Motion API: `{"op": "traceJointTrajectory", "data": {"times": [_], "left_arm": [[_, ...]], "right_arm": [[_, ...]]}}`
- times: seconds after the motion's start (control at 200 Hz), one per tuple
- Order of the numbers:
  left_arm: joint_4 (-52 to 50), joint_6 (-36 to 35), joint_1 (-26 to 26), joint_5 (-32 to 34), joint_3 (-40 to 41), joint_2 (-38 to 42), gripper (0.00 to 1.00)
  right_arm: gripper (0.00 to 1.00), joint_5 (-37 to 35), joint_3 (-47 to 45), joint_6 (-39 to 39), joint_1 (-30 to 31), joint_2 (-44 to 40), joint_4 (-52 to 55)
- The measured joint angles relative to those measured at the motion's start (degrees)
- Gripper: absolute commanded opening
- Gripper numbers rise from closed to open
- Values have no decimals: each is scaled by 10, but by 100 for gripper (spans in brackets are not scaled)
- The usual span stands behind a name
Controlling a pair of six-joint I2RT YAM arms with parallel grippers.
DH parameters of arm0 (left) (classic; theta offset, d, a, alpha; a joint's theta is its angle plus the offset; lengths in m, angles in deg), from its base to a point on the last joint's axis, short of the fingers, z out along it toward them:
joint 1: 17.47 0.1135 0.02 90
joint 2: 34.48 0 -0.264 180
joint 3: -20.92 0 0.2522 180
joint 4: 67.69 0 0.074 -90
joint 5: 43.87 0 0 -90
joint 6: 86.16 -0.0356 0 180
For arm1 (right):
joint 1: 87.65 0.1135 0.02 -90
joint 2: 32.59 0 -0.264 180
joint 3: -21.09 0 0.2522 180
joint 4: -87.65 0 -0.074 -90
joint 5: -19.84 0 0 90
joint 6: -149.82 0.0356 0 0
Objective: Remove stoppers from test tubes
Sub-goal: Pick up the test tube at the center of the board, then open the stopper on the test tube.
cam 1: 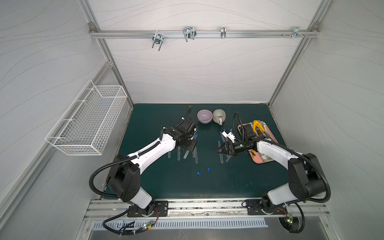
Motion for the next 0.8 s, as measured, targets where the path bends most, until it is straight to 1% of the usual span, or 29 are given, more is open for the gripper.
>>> {"op": "traceJointTrajectory", "data": {"times": [0.2,0.235,0.305,0.395,0.655,0.8], "left_arm": [[14,-55,-73,-16,38,28,6],[16,-62,-82,-19,43,29,6],[21,-74,-99,-24,52,30,6],[22,-87,-109,-29,61,30,6],[33,-110,-119,-40,71,36,6],[38,-117,-125,-42,73,40,5]], "right_arm": [[82,40,0,16,0,3,-27],[80,45,1,17,0,5,-28],[72,56,3,18,0,12,-33],[66,70,4,23,0,26,-43],[60,93,8,33,26,49,-65],[53,101,10,36,42,63,-76]]}}
